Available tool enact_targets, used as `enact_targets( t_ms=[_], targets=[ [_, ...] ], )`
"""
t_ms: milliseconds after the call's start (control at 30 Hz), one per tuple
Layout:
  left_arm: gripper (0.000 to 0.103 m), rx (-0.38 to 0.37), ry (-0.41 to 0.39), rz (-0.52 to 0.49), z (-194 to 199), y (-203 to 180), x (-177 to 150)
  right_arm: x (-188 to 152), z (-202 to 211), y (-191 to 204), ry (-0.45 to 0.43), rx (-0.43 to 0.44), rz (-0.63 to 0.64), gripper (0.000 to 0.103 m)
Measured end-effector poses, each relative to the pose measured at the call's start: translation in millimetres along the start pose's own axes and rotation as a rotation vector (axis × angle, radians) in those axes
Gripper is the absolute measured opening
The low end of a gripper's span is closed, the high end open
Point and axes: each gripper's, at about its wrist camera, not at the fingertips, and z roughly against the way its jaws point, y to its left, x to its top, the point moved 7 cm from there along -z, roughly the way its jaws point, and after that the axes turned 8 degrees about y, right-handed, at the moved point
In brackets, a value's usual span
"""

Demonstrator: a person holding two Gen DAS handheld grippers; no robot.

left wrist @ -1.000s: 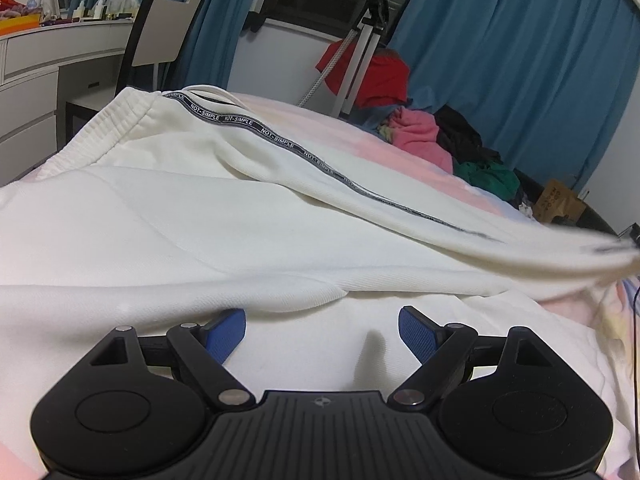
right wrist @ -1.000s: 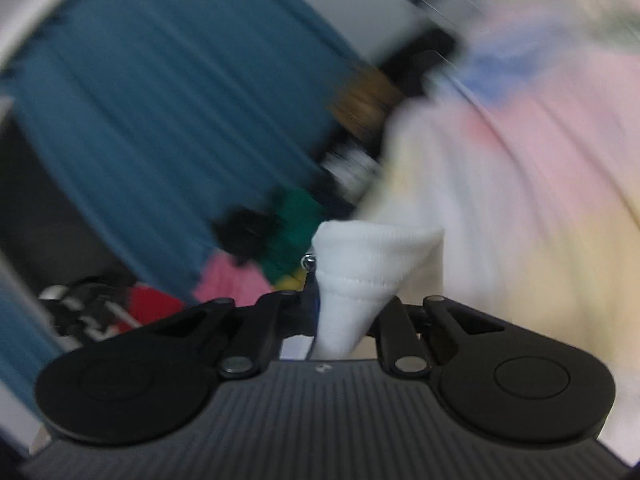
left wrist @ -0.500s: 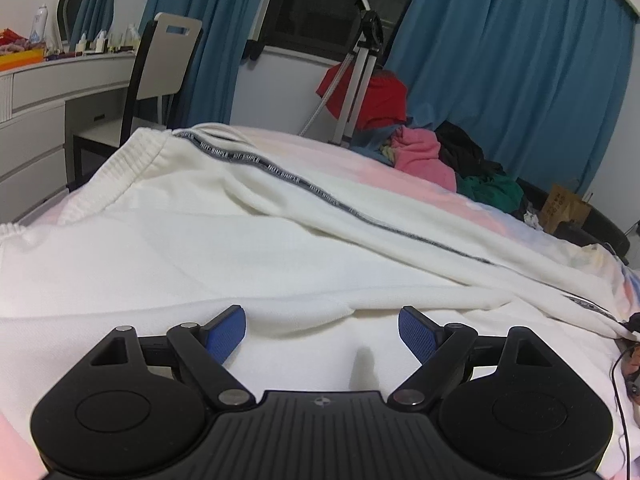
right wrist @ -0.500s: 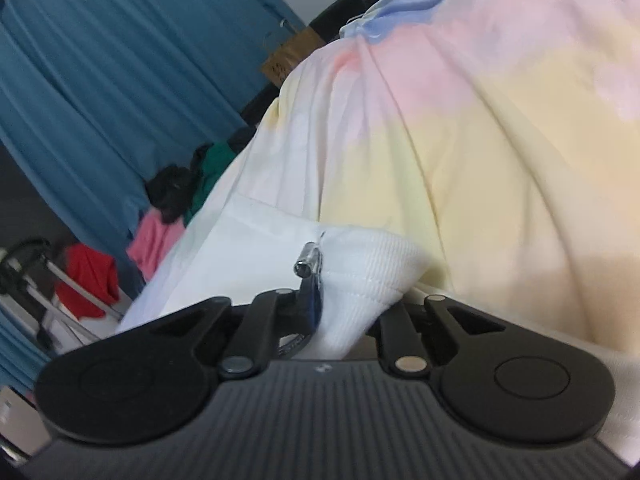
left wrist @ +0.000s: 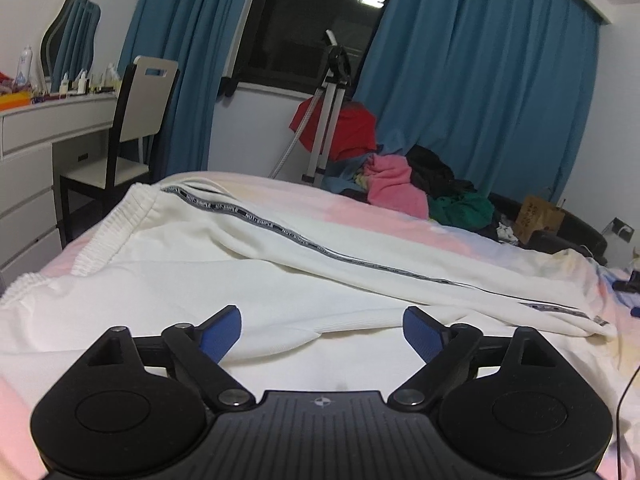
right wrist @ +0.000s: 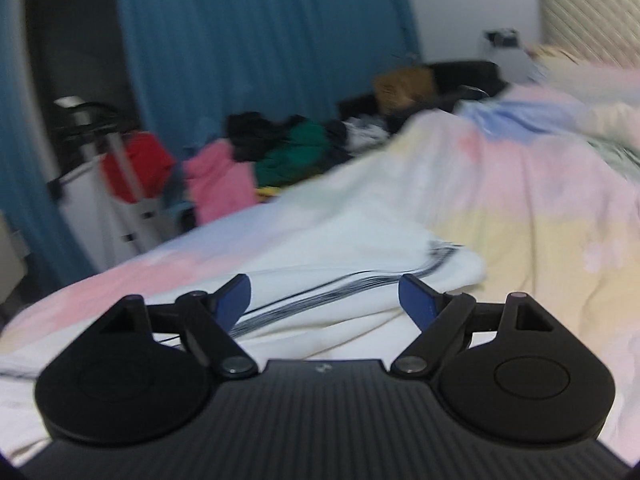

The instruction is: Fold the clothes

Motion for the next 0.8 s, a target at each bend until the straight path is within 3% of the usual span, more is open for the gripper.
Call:
enact_targets(
  t_ms=[233,400,500,633,800],
  targets=[
    [0.1,-0.003,-0.035,-0.066,39.5,-12.1,-4.6,-47.1,87.9,81.9,0.007,0.124,0.132,0.083],
    [0.103,-0.008,-0.039,-0.102,52.7,-21.1,-9.8,-82.8,106.1,108.3,0.02,0.103,0.315,0.083],
    [0.103,-0.004,-0.018,-0.098,51.3,-21.8,-13.4,-84.5,102.8,104.8,0.011,0.085,0.343,0.083],
    [0.103,0.039,0.036,-0.043,44.8,-2.7,-16.9,-81.7,95.6,93.6,0.03,0.085,0.273,0.083],
    [0.103,0.184,0.059,0.151,56.6,60.7,-17.8,-84.4,85.7,79.8,0.072,0.078,0.209,0.083]
  ],
)
